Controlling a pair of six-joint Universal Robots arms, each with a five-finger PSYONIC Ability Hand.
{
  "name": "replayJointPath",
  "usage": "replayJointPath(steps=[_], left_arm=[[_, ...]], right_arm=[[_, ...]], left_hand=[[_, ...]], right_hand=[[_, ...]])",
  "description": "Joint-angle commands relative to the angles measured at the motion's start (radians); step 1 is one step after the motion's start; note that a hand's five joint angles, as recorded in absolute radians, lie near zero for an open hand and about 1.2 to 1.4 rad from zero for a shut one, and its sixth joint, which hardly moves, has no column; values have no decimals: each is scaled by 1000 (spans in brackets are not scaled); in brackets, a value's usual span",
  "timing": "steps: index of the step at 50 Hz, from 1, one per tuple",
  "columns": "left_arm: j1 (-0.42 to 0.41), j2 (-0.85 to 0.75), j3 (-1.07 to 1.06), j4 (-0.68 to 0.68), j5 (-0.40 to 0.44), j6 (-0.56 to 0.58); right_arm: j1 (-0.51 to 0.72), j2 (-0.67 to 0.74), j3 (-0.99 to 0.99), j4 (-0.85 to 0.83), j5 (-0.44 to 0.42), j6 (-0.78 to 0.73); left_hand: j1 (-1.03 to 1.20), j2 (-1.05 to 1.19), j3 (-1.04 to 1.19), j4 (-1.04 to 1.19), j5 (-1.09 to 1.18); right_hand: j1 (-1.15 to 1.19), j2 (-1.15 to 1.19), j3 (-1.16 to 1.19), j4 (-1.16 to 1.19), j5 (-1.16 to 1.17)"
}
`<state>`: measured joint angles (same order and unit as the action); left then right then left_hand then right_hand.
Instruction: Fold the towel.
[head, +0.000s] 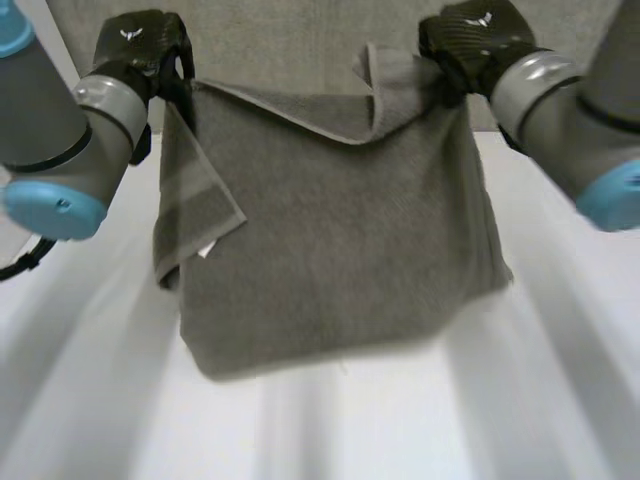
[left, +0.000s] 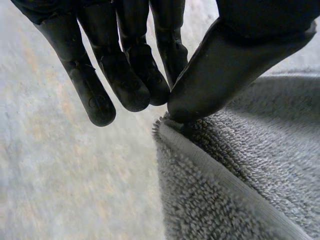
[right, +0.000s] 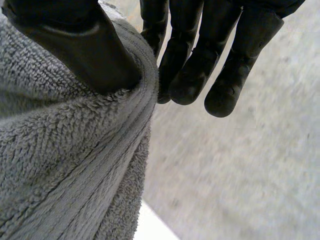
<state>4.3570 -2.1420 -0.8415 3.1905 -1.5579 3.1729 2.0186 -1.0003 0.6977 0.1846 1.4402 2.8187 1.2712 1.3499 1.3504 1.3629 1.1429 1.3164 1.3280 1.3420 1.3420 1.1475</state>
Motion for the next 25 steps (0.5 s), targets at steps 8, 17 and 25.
replayJointPath(steps=[8, 17, 25], left_arm=[[24, 145, 167, 154, -1, -16], [45, 280, -276, 152, 68, -7], [105, 300, -704, 178, 219, -1]], right_arm=[[-21, -104, -12, -289, 17, 292], [-78, -107, 132, -96, -131, 81], [-142, -45, 412, -103, -345, -190]], left_hand=[[125, 46, 46, 33, 79], [125, 46, 46, 33, 79], [125, 46, 46, 33, 79]], right_hand=[[80, 68, 54, 54, 74], [80, 68, 54, 54, 74], [80, 68, 54, 54, 74]])
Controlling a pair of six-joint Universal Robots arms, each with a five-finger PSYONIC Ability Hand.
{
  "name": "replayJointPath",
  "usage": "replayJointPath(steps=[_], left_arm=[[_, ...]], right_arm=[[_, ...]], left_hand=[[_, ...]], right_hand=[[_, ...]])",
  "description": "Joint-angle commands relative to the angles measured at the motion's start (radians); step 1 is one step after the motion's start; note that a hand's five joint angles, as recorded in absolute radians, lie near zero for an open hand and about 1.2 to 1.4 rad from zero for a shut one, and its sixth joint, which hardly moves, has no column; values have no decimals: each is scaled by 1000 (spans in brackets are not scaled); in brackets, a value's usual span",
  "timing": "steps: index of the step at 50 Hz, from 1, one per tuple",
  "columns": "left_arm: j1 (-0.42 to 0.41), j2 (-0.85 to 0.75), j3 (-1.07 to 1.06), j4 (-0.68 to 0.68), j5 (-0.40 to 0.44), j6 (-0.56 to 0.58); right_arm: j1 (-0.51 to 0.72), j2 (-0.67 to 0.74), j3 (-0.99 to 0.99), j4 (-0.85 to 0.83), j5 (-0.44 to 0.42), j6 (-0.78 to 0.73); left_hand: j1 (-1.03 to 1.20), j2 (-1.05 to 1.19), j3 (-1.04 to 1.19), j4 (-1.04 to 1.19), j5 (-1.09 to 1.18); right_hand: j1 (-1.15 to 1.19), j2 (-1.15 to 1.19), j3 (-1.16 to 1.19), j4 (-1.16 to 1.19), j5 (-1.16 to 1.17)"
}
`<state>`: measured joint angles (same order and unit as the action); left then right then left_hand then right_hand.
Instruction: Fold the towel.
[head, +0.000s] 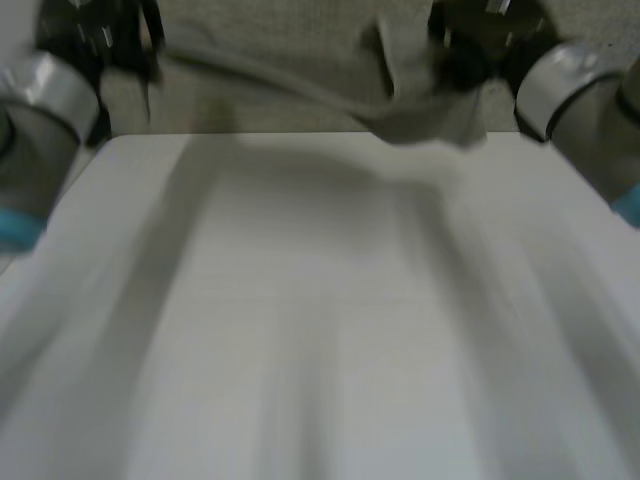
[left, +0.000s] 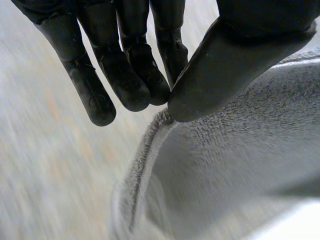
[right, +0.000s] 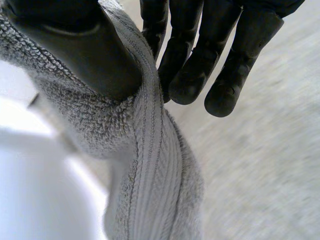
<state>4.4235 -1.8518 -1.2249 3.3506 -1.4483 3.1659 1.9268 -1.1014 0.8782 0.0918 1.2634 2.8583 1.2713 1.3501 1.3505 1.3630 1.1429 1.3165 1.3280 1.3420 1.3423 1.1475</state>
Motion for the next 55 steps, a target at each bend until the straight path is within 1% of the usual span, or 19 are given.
replayJointPath(steps=[1, 3, 8, 12, 13, 14, 15, 17, 18, 19, 20, 21, 23, 26, 31, 36, 39, 44, 55], left_arm=[[36, 0, -390, 33, 118, 8], [33, -7, -453, 61, 120, 8], [-10, -87, -567, 171, 120, 8], [-55, -138, -591, 219, 111, 8], [-55, -138, -591, 219, 111, 8], [-65, -147, -593, 219, 111, 9], [-70, -148, -596, 217, 111, 9], [-70, -147, -596, 216, 114, 9], [-72, -141, -597, 216, 114, 11], [-72, -141, -597, 216, 114, 11], [-73, -136, -599, 211, 114, 11], [-73, -136, -599, 211, 114, 11], [-76, -126, -599, 202, 112, 16], [-75, -106, -601, 193, 112, 16], [-62, -67, -628, 184, 111, 17], [-56, -30, -651, 184, 114, 17], [-53, -15, -666, 184, 114, 22], [-35, 6, -689, 182, 114, 22], [63, 11, -694, 184, 121, 22]], right_arm=[[-51, 57, 232, -10, -168, -231], [-84, 83, 313, -42, -183, -299], [-106, 117, 405, -121, -177, -321], [-114, 112, 456, -150, -176, -333], [-115, 103, 475, -155, -171, -333], [-115, 91, 492, -155, -167, -333], [-115, 90, 492, -155, -167, -333], [-118, 40, 525, -150, -148, -335], [-118, 40, 525, -150, -148, -335], [-118, 10, 550, -150, -142, -336], [-118, -21, 574, -153, -141, -338], [-118, -21, 575, -153, -141, -338], [-117, -51, 596, -156, -145, -338], [-106, -106, 634, -150, -153, -344], [-101, -196, 705, -144, -157, -379], [-66, -299, 838, -150, -168, -561], [-38, -304, 866, -153, -168, -622], [63, -288, 933, -167, -160, -859], [127, -157, 963, -303, -162, -1071]], left_hand=[[125, 46, 46, 33, 79], [125, 46, 46, 33, 79], [125, 46, 46, 33, 79], [125, 46, 46, 33, 79], [125, 46, 46, 33, 79], [125, 46, 46, 33, 79], [125, 46, 46, 33, 79], [79, 0, 0, -13, 33], [-192, -271, -271, -284, -238], [-195, -273, -274, -286, -241], [-418, -497, -498, -510, -465], [-421, -499, -500, -512, -467], [-640, -719, -719, -732, -686], [-732, -810, -811, -823, -778], [-770, -849, -849, -862, -816], [-773, -852, -852, -865, -819], [-791, -869, -870, -882, -837], [-843, -922, -923, -935, -890], [-890, -969, -970, -982, -936]], right_hand=[[80, 68, 54, 54, 74], [80, 68, 54, 54, 74], [80, 68, 54, 54, 74], [-145, -157, -171, -171, -151], [-291, -302, -316, -316, -296], [-574, -585, -599, -600, -579], [-577, -588, -602, -603, -582], [-945, -957, -971, -971, -951], [-947, -958, -972, -972, -952], [-1060, -1072, -1086, -1086, -1066], [-1142, -1153, -1167, -1168, -1147], [-1142, -1153, -1167, -1168, -1147], [-1142, -1153, -1167, -1168, -1147], [-1142, -1153, -1167, -1168, -1147], [-1142, -1153, -1167, -1168, -1147], [-1142, -1153, -1167, -1168, -1147], [-1142, -1153, -1167, -1168, -1147], [-1142, -1153, -1167, -1168, -1147], [-1076, -1088, -1101, -1102, -1082]])
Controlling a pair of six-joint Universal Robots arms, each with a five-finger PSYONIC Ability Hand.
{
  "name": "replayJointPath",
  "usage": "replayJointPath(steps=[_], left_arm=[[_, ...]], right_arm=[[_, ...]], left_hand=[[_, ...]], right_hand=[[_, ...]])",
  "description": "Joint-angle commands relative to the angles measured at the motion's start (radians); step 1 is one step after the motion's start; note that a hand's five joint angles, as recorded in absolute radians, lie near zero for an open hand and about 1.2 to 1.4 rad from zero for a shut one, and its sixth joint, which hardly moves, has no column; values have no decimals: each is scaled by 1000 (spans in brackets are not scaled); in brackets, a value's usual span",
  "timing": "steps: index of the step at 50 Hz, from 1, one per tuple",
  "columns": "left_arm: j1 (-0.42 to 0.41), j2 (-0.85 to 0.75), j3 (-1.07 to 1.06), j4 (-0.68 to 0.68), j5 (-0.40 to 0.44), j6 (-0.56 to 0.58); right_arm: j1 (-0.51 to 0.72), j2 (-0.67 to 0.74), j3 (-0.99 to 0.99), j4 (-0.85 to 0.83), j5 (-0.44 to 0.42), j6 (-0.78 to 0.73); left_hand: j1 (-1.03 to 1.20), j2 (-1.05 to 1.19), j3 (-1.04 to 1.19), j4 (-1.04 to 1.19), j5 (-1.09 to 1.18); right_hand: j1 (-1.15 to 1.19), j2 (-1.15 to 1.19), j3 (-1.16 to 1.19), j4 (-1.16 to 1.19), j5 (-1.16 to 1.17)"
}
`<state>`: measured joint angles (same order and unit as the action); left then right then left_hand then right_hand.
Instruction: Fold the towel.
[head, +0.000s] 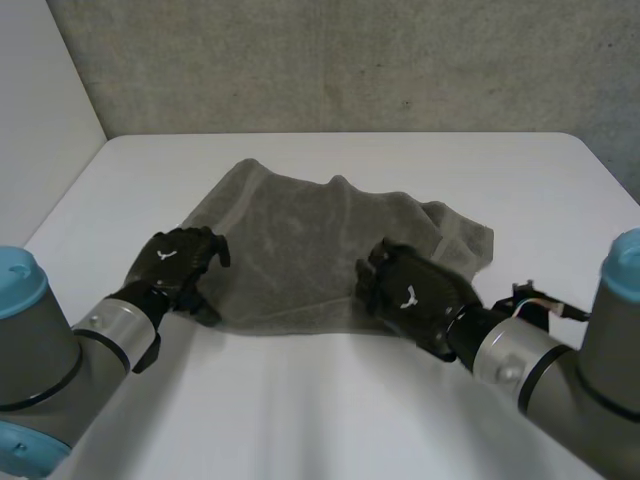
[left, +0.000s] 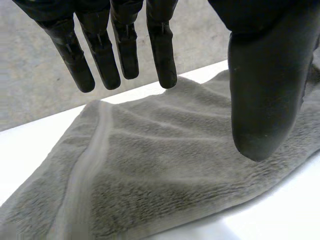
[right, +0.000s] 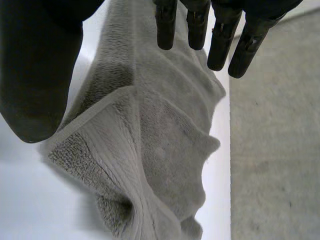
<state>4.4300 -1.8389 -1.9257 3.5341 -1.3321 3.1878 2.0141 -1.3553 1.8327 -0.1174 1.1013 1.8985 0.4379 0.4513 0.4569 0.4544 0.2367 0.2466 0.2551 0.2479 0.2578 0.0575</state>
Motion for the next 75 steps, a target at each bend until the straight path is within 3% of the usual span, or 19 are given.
replayJointPath(steps=[1, 8, 16, 22, 24, 30, 38, 54, 64, 75], left_arm=[[57, -2, 7, 0, 5, 0], [75, -6, 11, 0, 7, -3], [75, -8, 10, 0, 7, -3], [75, -8, 10, 0, 7, -3], [75, -10, 10, 0, 7, -3], [75, -13, 11, 0, 7, -3], [75, -16, 8, 0, 8, 0], [71, -65, 10, -1, 10, 32], [63, -109, 5, 3, -2, 239], [71, -123, 16, 9, -4, 265]], right_arm=[[40, 97, 8, -94, 0, -111], [38, 203, -4, -198, 14, -254], [23, 278, -52, -220, 12, -253], [-15, 274, -64, -219, 15, -253], [-55, 262, -63, -217, 17, -251], [-113, 229, -52, -217, 20, -243], [-178, 200, -30, -217, 84, -122], [-225, 143, -9, -214, 192, 448], [-227, 188, -32, -209, 256, 547], [-225, 182, 6, -208, 246, 580]], left_hand=[[-57, -70, -76, -74, -30], [-83, -97, -102, -100, -57], [-89, -103, -108, -106, -63], [-89, -103, -108, -106, -63], [-89, -103, -108, -106, -63], [-89, -103, -108, -106, -63], [-92, -106, -111, -109, -66], [-86, -100, -105, -103, -60], [-83, -97, -103, -100, -57], [-86, -100, -105, -103, -60]], right_hand=[[-6, -15, -7, -17, 9], [35, 26, 34, 24, 50], [243, 234, 242, 232, 257], [437, 429, 436, 426, 452], [627, 619, 626, 616, 642], [702, 693, 700, 690, 716], [687, 678, 686, 676, 701], [783, 775, 782, 772, 798], [1077, 1068, 1076, 1066, 1092], [1142, 1133, 1141, 1131, 1157]])
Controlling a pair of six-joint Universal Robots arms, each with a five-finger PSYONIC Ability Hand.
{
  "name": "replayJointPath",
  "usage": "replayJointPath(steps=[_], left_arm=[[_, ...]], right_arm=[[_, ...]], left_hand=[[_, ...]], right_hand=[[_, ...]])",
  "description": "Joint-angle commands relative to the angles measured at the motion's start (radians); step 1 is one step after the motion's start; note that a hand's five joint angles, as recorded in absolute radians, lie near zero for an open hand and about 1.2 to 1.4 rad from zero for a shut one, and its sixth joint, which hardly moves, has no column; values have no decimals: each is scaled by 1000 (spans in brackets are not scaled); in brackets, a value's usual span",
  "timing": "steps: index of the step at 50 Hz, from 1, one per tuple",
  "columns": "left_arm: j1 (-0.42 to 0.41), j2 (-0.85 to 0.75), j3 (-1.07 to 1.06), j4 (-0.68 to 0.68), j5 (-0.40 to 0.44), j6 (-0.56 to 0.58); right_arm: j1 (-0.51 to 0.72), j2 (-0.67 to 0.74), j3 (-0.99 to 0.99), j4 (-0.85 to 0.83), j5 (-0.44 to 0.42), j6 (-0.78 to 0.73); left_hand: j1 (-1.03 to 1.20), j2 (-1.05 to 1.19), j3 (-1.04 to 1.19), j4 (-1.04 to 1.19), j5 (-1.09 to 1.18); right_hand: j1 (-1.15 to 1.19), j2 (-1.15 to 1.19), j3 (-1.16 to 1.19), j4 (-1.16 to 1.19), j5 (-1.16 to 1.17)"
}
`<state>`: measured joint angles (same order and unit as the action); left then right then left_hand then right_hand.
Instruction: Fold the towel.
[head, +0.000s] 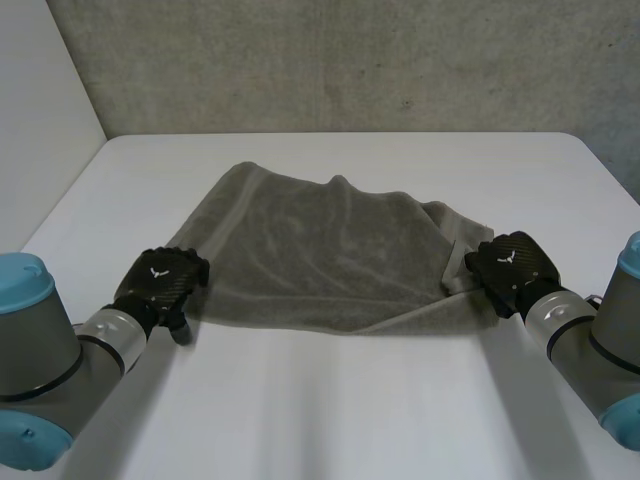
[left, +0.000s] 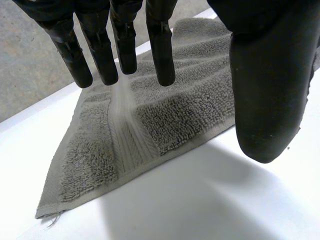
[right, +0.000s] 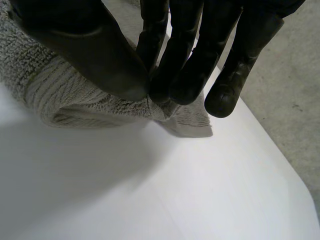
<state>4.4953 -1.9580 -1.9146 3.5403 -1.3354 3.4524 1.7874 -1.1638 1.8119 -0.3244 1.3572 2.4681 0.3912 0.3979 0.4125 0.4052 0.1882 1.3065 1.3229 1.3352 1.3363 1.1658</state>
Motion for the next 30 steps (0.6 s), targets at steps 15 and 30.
replayJointPath(steps=[15, 30], left_arm=[[8, -1, 3, 3, -1, -1], [8, 1, 5, 3, -1, -1]], right_arm=[[0, -68, 90, -33, -118, -3], [-3, -155, 176, -42, -262, -155]], left_hand=[[-43, -49, -64, -57, -14], [-40, -46, -61, -54, -11]], right_hand=[[-846, -862, -874, -876, -880], [-793, -809, -822, -823, -827]])
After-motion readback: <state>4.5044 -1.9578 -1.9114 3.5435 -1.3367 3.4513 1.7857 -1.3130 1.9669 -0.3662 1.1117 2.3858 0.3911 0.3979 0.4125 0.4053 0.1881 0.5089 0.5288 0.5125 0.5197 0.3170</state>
